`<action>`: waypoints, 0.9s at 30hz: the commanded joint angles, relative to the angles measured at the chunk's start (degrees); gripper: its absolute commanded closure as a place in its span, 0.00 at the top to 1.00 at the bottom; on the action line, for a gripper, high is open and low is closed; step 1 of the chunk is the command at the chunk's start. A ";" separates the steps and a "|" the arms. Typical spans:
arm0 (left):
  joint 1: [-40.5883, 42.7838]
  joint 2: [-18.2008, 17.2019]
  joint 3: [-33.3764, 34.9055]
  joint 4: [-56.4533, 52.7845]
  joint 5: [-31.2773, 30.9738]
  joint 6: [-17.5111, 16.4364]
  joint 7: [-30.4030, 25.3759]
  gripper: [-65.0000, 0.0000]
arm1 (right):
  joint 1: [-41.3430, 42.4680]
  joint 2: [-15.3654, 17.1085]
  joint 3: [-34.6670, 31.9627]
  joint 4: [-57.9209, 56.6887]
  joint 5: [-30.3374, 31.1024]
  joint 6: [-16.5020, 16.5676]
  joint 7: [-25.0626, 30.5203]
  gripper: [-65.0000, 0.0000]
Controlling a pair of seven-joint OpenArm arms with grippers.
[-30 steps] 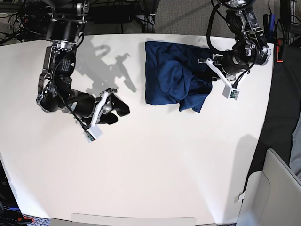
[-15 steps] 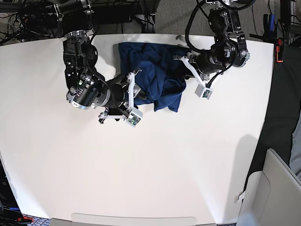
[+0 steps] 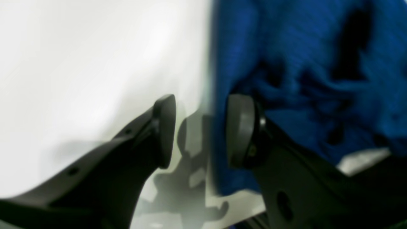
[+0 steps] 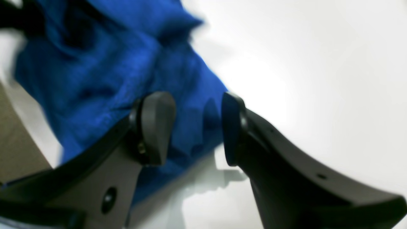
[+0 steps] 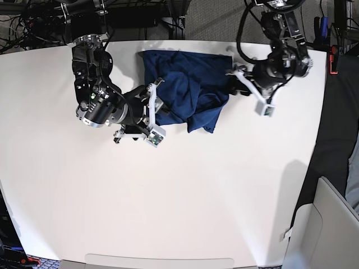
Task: Fold the T-shirt properly
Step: 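Tuck and flatten the folded bundle edge with the right gripper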
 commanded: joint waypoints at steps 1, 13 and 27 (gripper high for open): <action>-0.35 -0.17 -2.26 1.12 -0.54 -0.09 -0.40 0.39 | 1.12 -0.24 -0.01 2.28 1.08 0.21 1.25 0.38; -0.18 -0.08 -5.43 0.77 -0.54 -0.09 -0.40 0.39 | 1.73 -0.77 -7.75 -0.27 1.08 0.21 1.25 0.38; -0.09 -0.17 -5.69 0.68 -0.54 -0.09 -0.40 0.39 | 10.00 -6.84 -21.37 -12.93 13.48 0.21 -1.91 0.38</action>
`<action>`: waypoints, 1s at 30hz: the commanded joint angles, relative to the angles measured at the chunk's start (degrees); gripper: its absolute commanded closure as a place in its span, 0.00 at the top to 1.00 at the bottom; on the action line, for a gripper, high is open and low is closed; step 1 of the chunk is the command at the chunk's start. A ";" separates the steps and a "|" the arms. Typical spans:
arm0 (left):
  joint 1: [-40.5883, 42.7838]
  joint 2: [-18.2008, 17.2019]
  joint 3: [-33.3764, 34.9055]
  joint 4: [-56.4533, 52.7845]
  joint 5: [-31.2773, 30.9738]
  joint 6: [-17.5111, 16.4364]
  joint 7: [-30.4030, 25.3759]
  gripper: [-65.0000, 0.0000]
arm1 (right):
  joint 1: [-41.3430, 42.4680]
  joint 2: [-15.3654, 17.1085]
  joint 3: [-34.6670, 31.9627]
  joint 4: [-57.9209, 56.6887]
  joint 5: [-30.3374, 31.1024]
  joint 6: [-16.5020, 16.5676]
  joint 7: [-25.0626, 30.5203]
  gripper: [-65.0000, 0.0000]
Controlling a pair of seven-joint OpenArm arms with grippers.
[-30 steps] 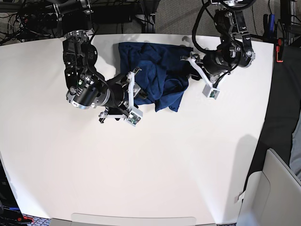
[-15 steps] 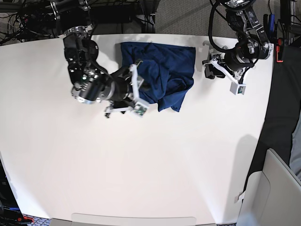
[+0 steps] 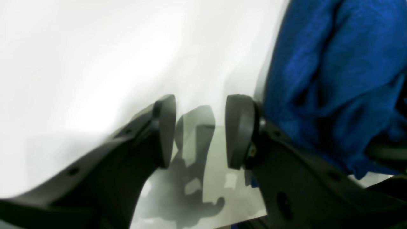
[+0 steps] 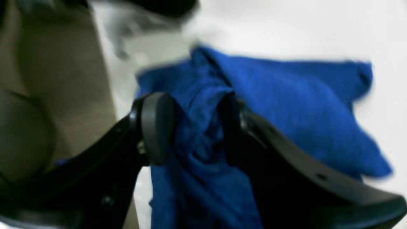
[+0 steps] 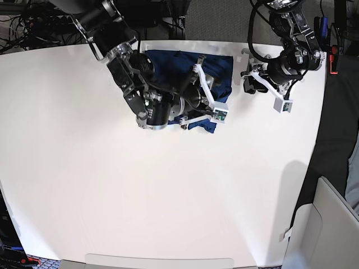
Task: Fold the T-shirt properly
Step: 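Tuck and flatten the folded bundle edge with the right gripper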
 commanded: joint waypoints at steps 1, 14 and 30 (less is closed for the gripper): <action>-0.40 -0.28 -0.29 0.79 -0.91 -0.28 -0.51 0.39 | 1.67 -1.11 0.35 0.31 2.23 0.12 0.18 0.38; -0.40 -0.45 -0.47 0.79 -0.82 -0.28 -0.86 0.39 | 4.75 -4.10 5.54 0.49 10.49 0.12 0.18 0.38; -0.75 -0.10 0.06 0.79 -0.82 -0.28 -1.12 0.39 | -1.32 17.17 1.76 22.56 -34.08 0.12 9.02 0.38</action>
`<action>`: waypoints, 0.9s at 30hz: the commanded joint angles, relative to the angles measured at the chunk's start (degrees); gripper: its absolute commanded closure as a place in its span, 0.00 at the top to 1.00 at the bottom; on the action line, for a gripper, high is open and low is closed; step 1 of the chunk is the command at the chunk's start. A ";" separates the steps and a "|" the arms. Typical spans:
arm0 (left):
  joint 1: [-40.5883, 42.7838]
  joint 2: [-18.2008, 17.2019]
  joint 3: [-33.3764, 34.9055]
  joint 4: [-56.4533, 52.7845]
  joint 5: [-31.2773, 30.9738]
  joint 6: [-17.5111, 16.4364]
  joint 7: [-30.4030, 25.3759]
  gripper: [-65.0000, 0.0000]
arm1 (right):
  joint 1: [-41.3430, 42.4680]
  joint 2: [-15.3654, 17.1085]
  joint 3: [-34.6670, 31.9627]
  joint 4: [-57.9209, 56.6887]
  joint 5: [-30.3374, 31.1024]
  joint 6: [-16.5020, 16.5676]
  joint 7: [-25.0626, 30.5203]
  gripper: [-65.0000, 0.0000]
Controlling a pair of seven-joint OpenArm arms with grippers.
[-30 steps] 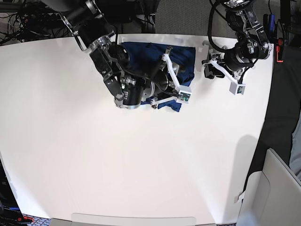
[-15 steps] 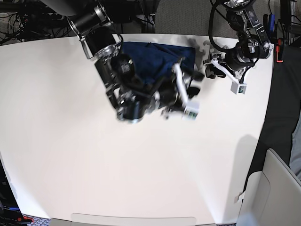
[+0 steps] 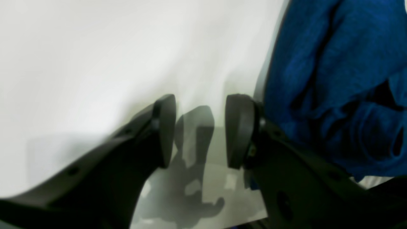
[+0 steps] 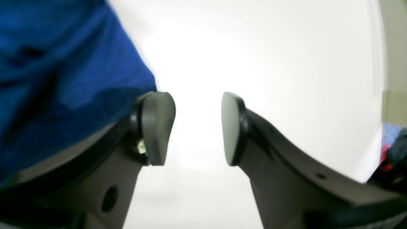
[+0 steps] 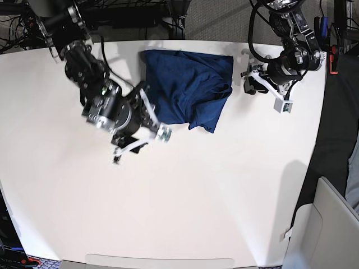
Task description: Fold the T-shirt properly
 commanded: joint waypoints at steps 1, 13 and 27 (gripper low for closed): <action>-0.49 -0.36 0.04 0.81 -0.86 -0.11 -0.71 0.39 | 0.16 0.61 -1.38 1.71 -1.94 0.10 1.96 0.38; -0.57 0.52 -0.40 -0.33 -0.86 -0.11 -0.71 0.39 | -2.39 -3.52 -14.03 -2.42 -7.13 0.10 2.93 0.38; -0.49 0.34 -0.49 0.02 -0.86 -0.11 -0.71 0.39 | -1.77 -8.10 -21.51 -4.36 -7.57 0.10 2.67 0.38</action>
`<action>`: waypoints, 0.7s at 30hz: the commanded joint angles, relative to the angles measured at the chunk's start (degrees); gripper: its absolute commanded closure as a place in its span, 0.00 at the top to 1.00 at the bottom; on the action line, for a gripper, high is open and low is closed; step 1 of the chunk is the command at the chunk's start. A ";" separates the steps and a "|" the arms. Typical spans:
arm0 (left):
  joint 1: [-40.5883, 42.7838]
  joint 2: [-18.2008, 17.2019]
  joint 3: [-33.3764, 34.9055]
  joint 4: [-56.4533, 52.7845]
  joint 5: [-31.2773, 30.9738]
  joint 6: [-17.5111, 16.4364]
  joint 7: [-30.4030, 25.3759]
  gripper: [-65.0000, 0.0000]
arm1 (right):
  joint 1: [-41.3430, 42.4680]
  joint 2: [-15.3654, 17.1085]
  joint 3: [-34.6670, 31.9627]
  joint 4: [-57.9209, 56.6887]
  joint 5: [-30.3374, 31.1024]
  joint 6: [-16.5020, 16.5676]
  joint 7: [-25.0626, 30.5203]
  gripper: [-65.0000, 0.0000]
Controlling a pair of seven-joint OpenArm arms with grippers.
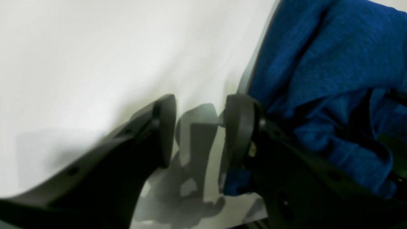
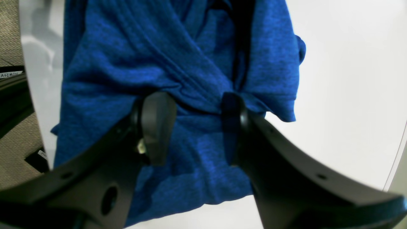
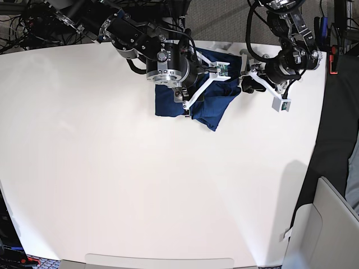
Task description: Fold the T-shirt properly
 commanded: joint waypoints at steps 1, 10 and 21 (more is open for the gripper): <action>-0.42 -0.51 -0.29 1.34 -1.02 -0.13 -0.82 0.39 | 1.47 0.04 0.96 1.13 -0.75 -0.10 0.50 0.38; -0.07 -3.06 -0.29 11.97 -1.02 -0.13 -0.20 0.39 | 0.85 2.15 15.65 3.68 -2.42 -0.10 0.77 0.38; 5.56 -1.92 13.25 15.49 -1.28 -0.39 -1.17 0.36 | 1.20 1.71 28.92 2.45 -2.33 -0.10 0.77 0.38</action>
